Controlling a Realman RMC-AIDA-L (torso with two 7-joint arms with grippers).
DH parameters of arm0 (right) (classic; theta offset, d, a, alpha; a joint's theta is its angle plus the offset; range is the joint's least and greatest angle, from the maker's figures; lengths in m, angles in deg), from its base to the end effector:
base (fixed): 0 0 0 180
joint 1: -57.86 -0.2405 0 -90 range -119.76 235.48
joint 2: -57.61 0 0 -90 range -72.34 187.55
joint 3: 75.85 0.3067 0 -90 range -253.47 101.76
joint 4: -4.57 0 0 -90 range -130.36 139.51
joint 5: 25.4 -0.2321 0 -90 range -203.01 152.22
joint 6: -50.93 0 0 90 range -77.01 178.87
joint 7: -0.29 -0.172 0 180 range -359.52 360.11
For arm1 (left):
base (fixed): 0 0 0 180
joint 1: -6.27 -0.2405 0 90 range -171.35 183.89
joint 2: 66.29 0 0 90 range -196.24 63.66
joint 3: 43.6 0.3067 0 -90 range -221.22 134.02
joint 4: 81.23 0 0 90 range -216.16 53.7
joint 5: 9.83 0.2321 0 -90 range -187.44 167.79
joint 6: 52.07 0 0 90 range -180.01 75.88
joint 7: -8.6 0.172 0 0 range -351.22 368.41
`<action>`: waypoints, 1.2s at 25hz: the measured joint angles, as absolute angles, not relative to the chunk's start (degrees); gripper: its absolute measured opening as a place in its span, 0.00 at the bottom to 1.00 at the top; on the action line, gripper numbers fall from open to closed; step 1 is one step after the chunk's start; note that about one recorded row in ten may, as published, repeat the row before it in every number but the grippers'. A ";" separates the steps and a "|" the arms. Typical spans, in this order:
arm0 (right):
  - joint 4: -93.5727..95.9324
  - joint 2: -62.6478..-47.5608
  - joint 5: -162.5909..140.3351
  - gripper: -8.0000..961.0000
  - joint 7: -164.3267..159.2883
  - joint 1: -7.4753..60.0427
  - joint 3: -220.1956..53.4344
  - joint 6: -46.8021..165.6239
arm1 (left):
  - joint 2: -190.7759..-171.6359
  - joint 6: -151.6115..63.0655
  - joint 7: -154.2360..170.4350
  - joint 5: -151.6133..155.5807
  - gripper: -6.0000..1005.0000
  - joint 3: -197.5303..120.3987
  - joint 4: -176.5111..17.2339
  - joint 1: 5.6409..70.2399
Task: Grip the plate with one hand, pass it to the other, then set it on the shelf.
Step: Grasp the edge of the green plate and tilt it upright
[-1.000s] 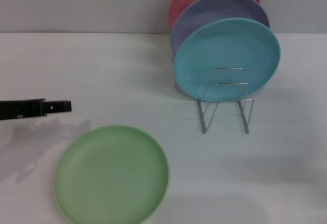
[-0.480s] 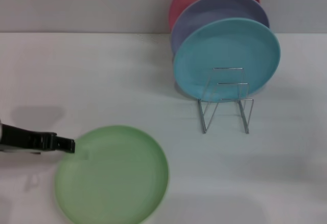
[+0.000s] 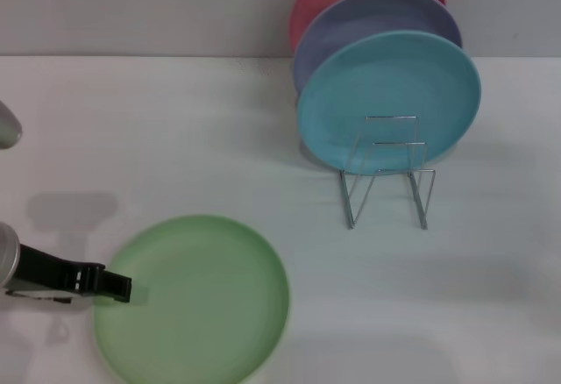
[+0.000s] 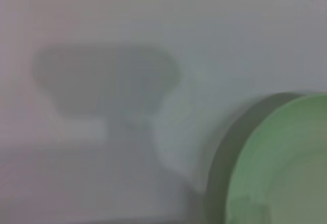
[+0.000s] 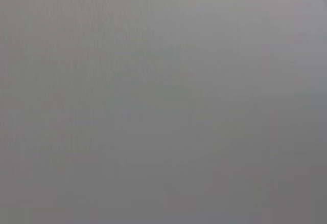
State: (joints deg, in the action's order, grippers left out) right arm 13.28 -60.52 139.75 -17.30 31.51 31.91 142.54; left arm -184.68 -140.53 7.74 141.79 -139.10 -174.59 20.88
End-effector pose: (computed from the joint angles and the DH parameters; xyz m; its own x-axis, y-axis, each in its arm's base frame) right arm 0.3653 0.3771 0.0923 0.5062 0.6097 -0.6100 -0.8160 0.1096 -0.5676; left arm -0.2877 0.3353 -0.0214 0.2577 0.9557 0.1425 0.8263 -0.1416 -0.5451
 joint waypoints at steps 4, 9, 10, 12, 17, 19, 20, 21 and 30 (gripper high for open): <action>13.50 -60.51 139.75 0.71 -17.28 31.50 31.90 142.53 | -184.68 -140.14 7.67 141.81 0.81 -138.56 -173.33 21.34; 13.56 -60.51 139.75 0.71 -17.28 31.51 31.90 142.84 | -184.68 -139.71 7.81 142.90 0.79 -137.91 -170.44 22.89; 13.56 -60.51 139.75 0.71 -17.28 31.51 31.90 142.93 | -184.68 -139.68 7.86 143.16 0.78 -137.66 -170.08 23.19; 13.56 -60.51 139.75 0.71 -17.28 31.51 31.90 142.98 | -184.68 -139.65 7.90 143.25 0.75 -137.48 -169.89 23.40; 13.55 -60.51 139.75 0.71 -17.28 31.54 31.90 142.86 | -184.63 -139.42 8.05 144.41 0.63 -137.04 -169.21 24.18; 13.54 -60.51 139.75 0.71 -17.28 31.55 31.90 142.81 | -184.67 -139.36 8.10 144.57 0.58 -137.00 -169.05 24.39; 13.54 -60.51 139.75 0.71 -17.28 31.56 31.90 142.79 | -184.69 -139.35 8.12 144.63 0.57 -137.00 -168.88 24.50; 13.53 -60.51 139.75 0.71 -17.28 31.55 31.90 142.78 | -184.69 -139.33 8.14 144.69 0.55 -136.99 -168.33 24.85; 13.77 -60.51 139.75 0.71 -17.28 31.50 31.90 142.91 | -184.63 -139.27 8.49 144.69 0.51 -136.92 -167.81 25.26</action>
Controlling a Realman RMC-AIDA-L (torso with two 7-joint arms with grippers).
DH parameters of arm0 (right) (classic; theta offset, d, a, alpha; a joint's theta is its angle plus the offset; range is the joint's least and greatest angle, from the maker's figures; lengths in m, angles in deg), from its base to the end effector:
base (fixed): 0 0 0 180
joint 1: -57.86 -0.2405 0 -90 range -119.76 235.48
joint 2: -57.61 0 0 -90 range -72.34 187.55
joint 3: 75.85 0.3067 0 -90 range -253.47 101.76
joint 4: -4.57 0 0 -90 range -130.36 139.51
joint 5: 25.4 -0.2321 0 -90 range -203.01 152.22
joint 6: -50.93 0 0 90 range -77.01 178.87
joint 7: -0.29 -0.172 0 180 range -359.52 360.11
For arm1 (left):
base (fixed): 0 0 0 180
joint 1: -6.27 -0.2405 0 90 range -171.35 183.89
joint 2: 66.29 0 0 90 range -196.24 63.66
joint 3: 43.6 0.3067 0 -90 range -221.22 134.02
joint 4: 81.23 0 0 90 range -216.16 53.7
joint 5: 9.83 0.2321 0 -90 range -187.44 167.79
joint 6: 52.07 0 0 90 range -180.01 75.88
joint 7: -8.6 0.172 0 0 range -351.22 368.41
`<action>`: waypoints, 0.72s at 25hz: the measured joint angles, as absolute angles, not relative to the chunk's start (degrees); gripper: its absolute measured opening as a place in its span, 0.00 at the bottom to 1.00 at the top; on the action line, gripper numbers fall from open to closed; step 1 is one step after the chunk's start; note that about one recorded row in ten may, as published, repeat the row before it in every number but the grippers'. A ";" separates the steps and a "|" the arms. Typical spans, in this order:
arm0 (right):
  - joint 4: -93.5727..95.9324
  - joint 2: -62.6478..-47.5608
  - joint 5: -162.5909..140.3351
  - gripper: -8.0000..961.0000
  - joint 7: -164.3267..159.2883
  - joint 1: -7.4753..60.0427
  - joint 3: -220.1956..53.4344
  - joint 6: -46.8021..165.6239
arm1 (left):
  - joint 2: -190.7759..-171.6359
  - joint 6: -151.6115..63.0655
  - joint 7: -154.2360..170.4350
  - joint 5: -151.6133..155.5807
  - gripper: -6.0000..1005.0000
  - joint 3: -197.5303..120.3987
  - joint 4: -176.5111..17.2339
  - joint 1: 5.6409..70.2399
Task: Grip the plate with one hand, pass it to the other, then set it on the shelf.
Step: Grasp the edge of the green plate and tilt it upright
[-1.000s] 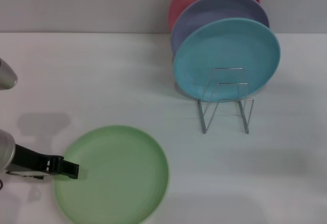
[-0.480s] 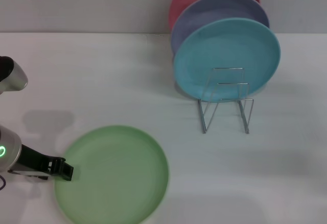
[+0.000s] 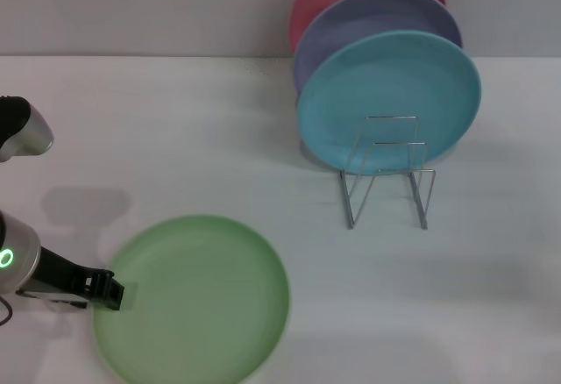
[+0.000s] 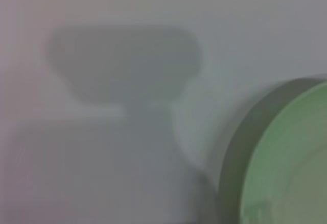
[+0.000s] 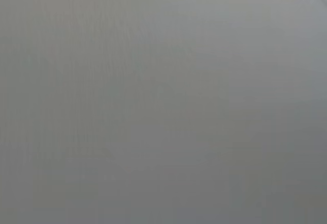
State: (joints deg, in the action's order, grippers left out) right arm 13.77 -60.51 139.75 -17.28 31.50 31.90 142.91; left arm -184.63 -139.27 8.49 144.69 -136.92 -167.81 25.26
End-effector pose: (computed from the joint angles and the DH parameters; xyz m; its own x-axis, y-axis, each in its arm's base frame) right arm 0.3626 0.3775 0.0941 0.5006 0.6210 -0.6031 -0.8156 0.1048 -0.5691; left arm -0.2925 0.3489 -0.0386 0.2745 0.9595 0.0632 0.7871 -0.1865 -0.5879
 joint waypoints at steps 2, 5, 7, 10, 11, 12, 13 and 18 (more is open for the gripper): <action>14.02 -60.52 139.75 0.71 -17.28 31.50 31.90 142.94 | -184.62 -139.35 8.55 144.75 0.50 -136.83 -167.81 25.40; 14.34 -60.55 139.75 0.71 -17.28 31.62 31.90 142.87 | -184.56 -139.55 8.64 145.29 0.44 -136.35 -167.71 25.82; 14.38 -60.56 139.75 0.71 -17.28 31.69 31.90 142.80 | -184.57 -139.67 8.67 145.80 0.37 -136.07 -167.69 26.08; 14.40 -60.58 139.75 0.71 -17.28 31.71 31.90 142.65 | -184.57 -139.76 8.69 146.11 0.29 -135.62 -167.67 26.46; 14.42 -60.59 139.75 0.71 -17.28 31.76 31.90 142.61 | -184.52 -139.82 9.05 146.23 0.27 -135.44 -167.65 26.67; 14.42 -60.59 139.75 0.71 -17.28 31.76 31.90 142.61 | -184.52 -139.82 9.05 146.23 0.25 -135.44 -167.65 26.67; 14.42 -60.60 139.75 0.71 -17.28 31.83 31.90 142.60 | -184.52 -139.85 9.34 146.24 0.22 -135.41 -167.64 26.70; 14.41 -60.60 139.75 0.71 -17.28 31.87 31.90 142.59 | -184.50 -139.87 9.76 146.26 0.14 -135.64 -168.18 26.74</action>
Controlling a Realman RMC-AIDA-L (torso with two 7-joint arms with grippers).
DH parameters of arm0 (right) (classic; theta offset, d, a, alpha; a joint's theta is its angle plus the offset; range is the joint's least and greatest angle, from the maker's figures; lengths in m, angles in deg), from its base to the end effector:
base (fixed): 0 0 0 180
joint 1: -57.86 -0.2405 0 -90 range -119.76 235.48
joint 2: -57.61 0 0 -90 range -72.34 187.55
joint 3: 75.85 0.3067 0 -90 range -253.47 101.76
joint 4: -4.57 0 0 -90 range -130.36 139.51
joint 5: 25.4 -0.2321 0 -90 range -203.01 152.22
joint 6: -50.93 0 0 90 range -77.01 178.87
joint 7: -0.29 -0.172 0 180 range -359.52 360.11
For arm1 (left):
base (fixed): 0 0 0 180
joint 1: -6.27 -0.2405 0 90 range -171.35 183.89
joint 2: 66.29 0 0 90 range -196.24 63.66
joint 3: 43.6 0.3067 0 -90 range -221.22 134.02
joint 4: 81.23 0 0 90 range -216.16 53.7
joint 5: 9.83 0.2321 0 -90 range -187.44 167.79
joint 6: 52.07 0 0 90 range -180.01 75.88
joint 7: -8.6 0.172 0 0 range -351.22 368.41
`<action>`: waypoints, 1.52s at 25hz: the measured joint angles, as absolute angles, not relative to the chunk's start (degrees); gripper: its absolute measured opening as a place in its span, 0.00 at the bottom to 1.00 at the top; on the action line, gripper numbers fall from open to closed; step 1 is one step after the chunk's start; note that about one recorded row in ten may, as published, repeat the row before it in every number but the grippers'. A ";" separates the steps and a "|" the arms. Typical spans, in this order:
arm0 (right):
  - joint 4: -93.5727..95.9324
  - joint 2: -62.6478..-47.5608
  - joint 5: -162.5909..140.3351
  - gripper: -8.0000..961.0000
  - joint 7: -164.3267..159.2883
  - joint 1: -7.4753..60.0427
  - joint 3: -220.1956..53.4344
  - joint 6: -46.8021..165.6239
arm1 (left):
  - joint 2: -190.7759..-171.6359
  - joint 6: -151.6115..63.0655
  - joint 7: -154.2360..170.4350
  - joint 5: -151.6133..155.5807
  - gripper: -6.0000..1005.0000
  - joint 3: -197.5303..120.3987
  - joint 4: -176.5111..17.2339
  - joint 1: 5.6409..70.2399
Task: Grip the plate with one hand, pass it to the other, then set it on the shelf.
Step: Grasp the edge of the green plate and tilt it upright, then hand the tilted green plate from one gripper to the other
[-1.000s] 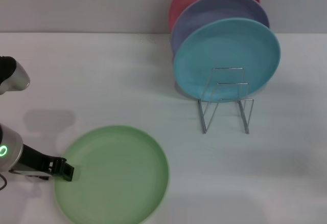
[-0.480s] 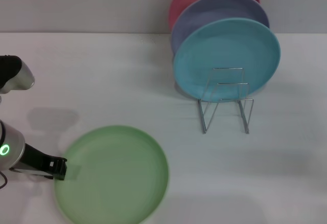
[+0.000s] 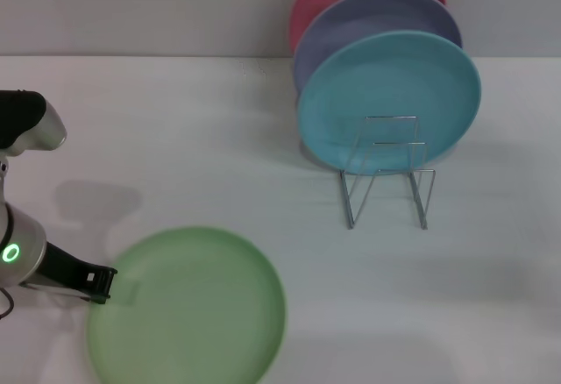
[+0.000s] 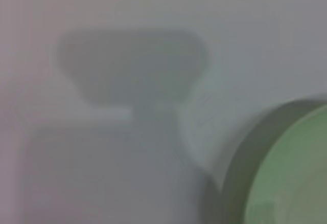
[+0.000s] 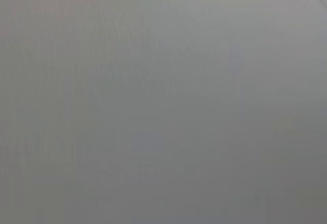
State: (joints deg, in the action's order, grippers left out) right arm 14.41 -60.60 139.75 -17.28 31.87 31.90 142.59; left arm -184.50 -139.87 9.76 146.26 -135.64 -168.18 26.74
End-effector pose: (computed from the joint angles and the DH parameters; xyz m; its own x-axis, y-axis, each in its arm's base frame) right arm 0.3631 0.3767 0.0946 0.5000 0.6215 -0.6031 -0.8167 0.1068 -0.5671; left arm -0.2848 0.3543 -0.0388 0.3269 0.9448 0.0241 0.7508 -0.2441 -0.6137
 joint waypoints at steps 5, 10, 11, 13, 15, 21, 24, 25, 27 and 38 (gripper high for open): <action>14.24 -60.61 139.75 0.71 -17.28 31.75 31.90 142.52 | -184.50 -139.78 10.79 145.94 0.05 -135.98 -168.16 26.78; 14.16 -60.61 139.75 0.71 -17.28 31.78 31.90 142.49 | -184.52 -139.88 12.70 144.46 0.04 -138.69 -168.32 26.78; 14.16 -60.61 139.75 0.71 -17.28 31.78 31.90 142.49 | -184.52 -139.88 12.70 144.46 0.04 -138.69 -168.32 26.78; 14.12 -60.60 139.75 0.71 -17.28 31.82 31.89 142.00 | -184.52 -139.68 14.48 142.25 0.04 -140.59 -168.44 26.67; 14.13 -60.62 139.75 0.71 -17.28 31.83 31.90 141.68 | -184.49 -138.45 16.50 139.99 0.04 -142.98 -168.58 26.37; 14.14 -60.65 139.75 0.71 -17.29 31.60 31.90 141.21 | -184.47 -133.95 17.01 139.64 0.04 -143.72 -169.23 25.44; 14.33 -60.71 139.75 0.71 -17.29 31.58 31.90 141.10 | -184.41 -132.46 17.19 139.93 0.04 -144.20 -169.31 25.32; 14.38 -60.71 139.75 0.71 -17.29 31.60 31.90 141.06 | -184.40 -131.99 17.67 139.89 0.04 -144.81 -169.50 25.26; 14.40 -60.71 139.75 0.71 -17.28 31.64 31.90 141.04 | -184.41 -131.87 17.92 139.78 0.04 -145.01 -169.71 25.18; 14.41 -60.78 139.75 0.71 -17.28 31.73 31.90 140.94 | -184.46 -128.79 19.21 139.56 0.04 -145.92 -173.17 23.97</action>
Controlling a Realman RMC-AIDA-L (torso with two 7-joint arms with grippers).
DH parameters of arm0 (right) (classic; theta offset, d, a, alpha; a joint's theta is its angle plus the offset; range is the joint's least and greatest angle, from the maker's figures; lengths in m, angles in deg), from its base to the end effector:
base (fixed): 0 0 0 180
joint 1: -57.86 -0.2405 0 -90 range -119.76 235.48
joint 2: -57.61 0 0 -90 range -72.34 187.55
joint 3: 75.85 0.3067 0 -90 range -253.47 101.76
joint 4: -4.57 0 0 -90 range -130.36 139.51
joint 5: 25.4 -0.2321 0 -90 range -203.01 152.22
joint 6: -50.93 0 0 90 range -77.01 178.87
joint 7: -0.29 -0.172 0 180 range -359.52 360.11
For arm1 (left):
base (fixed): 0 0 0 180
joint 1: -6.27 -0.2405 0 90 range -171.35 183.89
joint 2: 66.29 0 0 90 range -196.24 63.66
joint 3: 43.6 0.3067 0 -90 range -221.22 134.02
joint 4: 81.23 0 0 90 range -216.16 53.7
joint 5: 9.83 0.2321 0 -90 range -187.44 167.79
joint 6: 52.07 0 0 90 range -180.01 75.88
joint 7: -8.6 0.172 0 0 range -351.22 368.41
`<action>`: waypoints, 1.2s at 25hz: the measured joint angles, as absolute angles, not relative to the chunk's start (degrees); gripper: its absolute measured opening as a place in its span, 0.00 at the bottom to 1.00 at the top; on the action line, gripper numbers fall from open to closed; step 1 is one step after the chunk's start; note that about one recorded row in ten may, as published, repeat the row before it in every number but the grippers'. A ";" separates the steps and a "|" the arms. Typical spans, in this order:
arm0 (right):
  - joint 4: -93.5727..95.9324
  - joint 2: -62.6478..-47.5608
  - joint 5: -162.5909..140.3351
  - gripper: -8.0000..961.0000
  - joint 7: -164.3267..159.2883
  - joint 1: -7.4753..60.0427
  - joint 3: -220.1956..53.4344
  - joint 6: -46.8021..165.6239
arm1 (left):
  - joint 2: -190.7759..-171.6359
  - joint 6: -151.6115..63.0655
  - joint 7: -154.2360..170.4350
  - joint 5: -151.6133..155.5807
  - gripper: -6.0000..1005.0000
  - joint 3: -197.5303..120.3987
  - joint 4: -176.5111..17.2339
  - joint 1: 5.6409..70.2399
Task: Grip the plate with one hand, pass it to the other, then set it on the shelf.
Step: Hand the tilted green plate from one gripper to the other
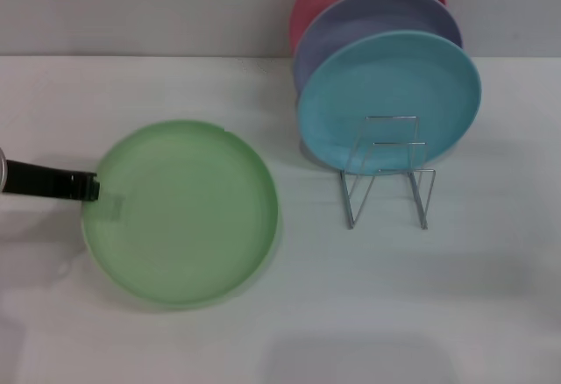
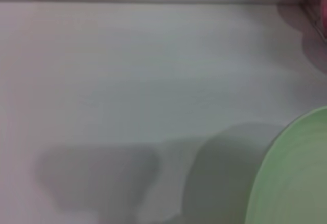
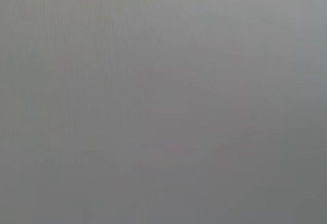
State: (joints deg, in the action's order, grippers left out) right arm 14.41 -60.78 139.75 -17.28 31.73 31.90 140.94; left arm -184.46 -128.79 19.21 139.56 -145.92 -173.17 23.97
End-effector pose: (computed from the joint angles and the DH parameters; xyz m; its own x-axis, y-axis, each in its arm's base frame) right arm 0.3654 0.3801 0.0910 0.5044 0.6004 -0.6206 -0.8210 0.1108 -0.5601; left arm -0.2722 0.3894 0.0106 0.4812 0.8266 0.2917 0.7827 -0.2553 -0.5677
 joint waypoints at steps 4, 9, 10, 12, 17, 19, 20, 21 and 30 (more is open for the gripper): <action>14.42 -60.78 139.75 0.71 -17.29 31.93 31.90 141.24 | -184.37 -128.72 19.59 139.49 0.04 -146.28 -173.91 24.39; 14.41 -60.85 139.92 0.71 -17.28 32.07 31.88 141.34 | -184.55 -127.43 20.00 139.49 0.04 -146.46 -173.84 24.27; 14.40 -60.85 140.01 0.71 -17.28 32.07 31.84 141.25 | -184.59 -126.97 20.00 139.48 0.04 -146.35 -173.79 24.02; 14.42 -60.87 140.07 0.71 -17.28 32.00 31.67 141.09 | -184.66 -125.09 20.02 139.45 0.04 -146.10 -173.74 23.07; 14.42 -60.87 140.17 0.71 -17.28 31.60 31.52 141.07 | -184.69 -120.04 20.02 139.15 0.04 -144.89 -173.67 21.34; 14.43 -60.87 140.19 0.71 -17.28 31.51 31.50 141.06 | -184.69 -119.00 20.00 139.14 0.04 -144.61 -173.62 21.04; 14.42 -60.87 140.19 0.71 -17.28 31.31 31.47 141.04 | -184.67 -117.30 19.95 139.14 0.04 -144.31 -173.25 20.67; 14.42 -60.87 140.19 0.71 -17.28 31.31 31.47 141.04 | -184.67 -117.30 19.95 139.14 0.04 -144.31 -173.25 20.67; 14.39 -60.87 140.19 0.71 -17.28 30.67 31.46 140.92 | -184.67 -113.89 19.76 139.14 0.04 -143.17 -172.37 20.18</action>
